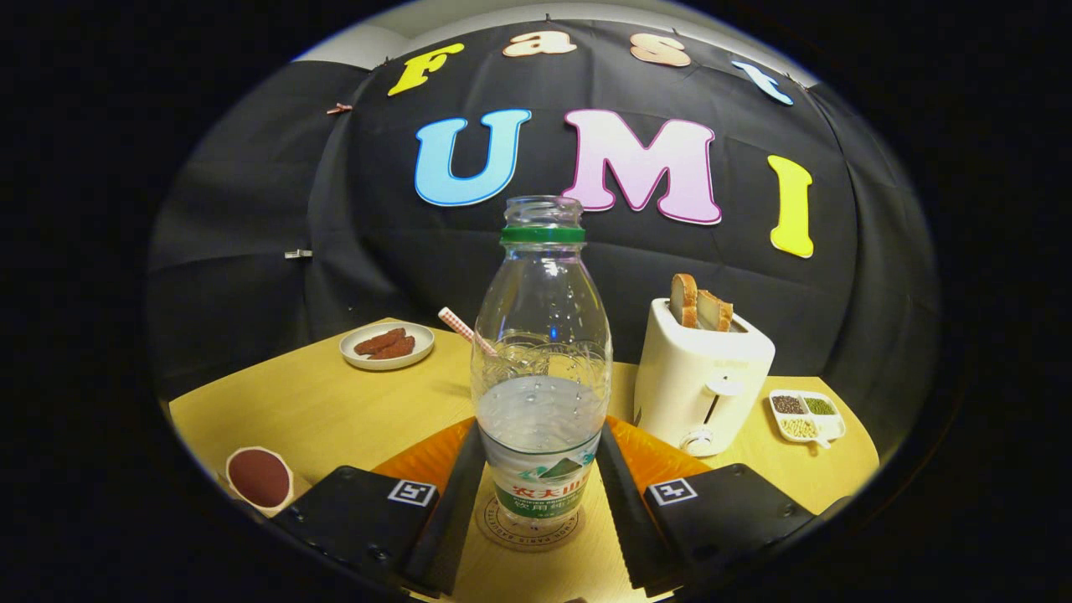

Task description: Take the bottle from table, then pour the juice into the cup, finally place the bottle on the coaster

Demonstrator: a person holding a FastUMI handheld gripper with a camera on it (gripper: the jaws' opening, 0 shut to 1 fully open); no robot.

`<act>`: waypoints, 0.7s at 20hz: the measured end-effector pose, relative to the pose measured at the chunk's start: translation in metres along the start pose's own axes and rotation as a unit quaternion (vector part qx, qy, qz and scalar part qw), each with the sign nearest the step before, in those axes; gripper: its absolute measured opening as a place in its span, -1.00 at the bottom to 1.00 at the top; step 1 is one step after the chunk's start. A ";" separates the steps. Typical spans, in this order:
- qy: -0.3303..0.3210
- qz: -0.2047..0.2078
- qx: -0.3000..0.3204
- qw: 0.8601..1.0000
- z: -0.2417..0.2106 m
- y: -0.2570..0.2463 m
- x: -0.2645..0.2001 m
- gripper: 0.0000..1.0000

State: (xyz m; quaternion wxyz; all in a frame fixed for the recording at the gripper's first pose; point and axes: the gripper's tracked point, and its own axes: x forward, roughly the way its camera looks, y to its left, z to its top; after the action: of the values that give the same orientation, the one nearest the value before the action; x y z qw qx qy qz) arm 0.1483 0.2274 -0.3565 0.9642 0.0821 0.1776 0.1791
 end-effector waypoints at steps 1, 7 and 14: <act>0.002 0.000 0.002 1.000 -0.003 -0.001 0.001 0.53; 0.011 -0.002 0.001 1.000 -0.016 -0.001 0.005 0.54; 0.015 0.000 0.000 1.000 -0.023 0.003 0.010 0.55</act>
State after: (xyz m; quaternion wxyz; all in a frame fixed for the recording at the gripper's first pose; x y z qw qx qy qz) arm 0.1476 0.2361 -0.3805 0.9614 0.0796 0.1916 0.1805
